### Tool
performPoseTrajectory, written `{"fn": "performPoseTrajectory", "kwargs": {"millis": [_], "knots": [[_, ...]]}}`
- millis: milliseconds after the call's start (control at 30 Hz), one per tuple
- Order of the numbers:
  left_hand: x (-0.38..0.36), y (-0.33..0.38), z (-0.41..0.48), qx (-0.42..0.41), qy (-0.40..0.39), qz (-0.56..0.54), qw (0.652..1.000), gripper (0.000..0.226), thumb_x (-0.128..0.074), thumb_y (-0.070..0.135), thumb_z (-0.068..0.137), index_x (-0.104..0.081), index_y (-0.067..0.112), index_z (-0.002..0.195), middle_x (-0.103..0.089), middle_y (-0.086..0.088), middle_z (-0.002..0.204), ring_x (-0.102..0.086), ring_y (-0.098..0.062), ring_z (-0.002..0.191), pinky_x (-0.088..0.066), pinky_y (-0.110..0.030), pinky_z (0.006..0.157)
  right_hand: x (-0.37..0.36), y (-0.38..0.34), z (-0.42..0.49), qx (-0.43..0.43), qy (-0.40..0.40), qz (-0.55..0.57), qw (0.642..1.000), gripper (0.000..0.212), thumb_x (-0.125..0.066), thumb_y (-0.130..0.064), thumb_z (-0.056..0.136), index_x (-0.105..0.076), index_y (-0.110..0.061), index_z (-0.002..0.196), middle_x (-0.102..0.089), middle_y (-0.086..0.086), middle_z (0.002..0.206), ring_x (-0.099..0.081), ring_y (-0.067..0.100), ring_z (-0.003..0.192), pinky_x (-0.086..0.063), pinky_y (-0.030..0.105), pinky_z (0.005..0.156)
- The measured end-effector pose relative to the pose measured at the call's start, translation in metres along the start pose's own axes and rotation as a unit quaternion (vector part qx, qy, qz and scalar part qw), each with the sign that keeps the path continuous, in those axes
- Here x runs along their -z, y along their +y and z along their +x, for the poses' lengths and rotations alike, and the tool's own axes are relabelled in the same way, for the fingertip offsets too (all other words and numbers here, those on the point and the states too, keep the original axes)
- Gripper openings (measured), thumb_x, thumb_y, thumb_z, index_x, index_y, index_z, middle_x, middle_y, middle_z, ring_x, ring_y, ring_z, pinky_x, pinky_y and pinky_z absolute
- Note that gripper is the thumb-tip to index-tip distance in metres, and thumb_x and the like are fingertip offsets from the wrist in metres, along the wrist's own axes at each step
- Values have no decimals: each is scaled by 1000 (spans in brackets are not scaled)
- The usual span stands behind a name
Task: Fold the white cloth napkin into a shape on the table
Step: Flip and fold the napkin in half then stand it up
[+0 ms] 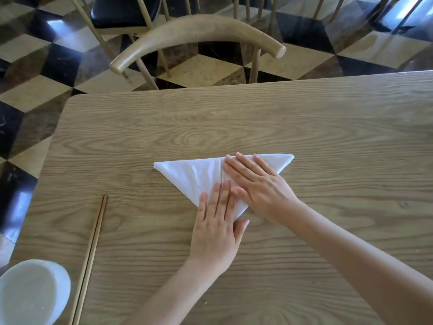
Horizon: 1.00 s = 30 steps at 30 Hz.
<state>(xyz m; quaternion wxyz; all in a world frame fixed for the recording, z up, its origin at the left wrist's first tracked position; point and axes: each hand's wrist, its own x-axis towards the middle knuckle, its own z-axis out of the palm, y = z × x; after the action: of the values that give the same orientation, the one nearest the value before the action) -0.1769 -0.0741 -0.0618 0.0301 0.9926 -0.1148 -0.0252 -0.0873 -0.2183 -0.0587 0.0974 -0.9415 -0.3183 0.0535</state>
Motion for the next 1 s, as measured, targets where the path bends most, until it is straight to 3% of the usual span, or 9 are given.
{"fn": "performPoseTrajectory", "kwargs": {"millis": [100,233,333,433,533,600,700,833,1000], "knots": [[0,-2,-1,-3,-5,-5,1000,64,-28,46,94,-31,6,143,-28,-13,151,-24,-28,140,-21,-48,109,9,28,1,-41,2,-25,999,60,-4,-45,98,-29,-20,146,-28,-4,153,-22,15,142,-8,36,115],[1,0,-1,2,-18,-20,1000,64,-29,45,93,-31,5,143,-27,-14,152,-23,-29,140,-21,-49,108,17,61,2,-105,-13,-43,993,62,-1,-48,92,-14,-27,149,-13,-15,156,-4,9,144,5,35,117],[2,1,0,1,-16,-35,999,63,-25,46,95,-32,5,142,-28,-14,151,-24,-29,140,-20,-48,108,17,59,2,-121,-10,-42,992,66,3,-49,89,-10,-26,149,-8,-14,157,1,7,144,7,37,118],[19,-3,1,5,22,-213,977,59,-15,46,99,-35,10,142,-28,-8,152,-24,-19,141,-19,-38,111,18,38,-2,-155,43,-9,987,65,-5,-46,91,-14,-16,148,-9,-5,158,0,9,144,8,33,117],[40,-29,9,88,121,-382,912,41,-33,24,96,-45,13,134,-37,1,145,-30,-4,135,-26,-19,109,15,-21,-17,-110,103,65,987,59,-24,-41,95,-30,-9,144,-23,4,154,-15,16,143,-4,34,117],[42,-64,21,157,208,-326,909,39,-42,-1,90,-53,9,126,-47,-1,135,-40,-9,127,-32,-20,105,3,-63,-31,-63,111,93,987,57,-34,-41,92,-43,-8,138,-36,6,149,-27,19,140,-16,37,114],[34,-123,43,210,199,-228,930,47,-47,-14,79,-59,9,119,-59,-10,120,-51,-28,111,-39,-34,97,-16,-94,-43,-44,114,95,988,50,-46,-34,87,-56,-6,127,-51,8,138,-42,22,132,-26,38,110],[30,-159,56,136,127,-191,964,37,-52,-15,75,-70,8,97,-66,-9,96,-57,-31,93,-39,-29,82,-31,-99,-50,-74,176,146,971,36,-47,-16,91,-59,-3,123,-54,9,135,-46,24,130,-35,38,108],[35,-170,58,57,116,-154,980,33,-55,-16,74,-71,6,93,-65,-10,87,-58,-30,86,-40,-31,76,-33,-108,-59,-124,262,173,941,17,-59,-1,85,-68,-3,99,-65,9,116,-56,25,115,-50,37,92]]}}
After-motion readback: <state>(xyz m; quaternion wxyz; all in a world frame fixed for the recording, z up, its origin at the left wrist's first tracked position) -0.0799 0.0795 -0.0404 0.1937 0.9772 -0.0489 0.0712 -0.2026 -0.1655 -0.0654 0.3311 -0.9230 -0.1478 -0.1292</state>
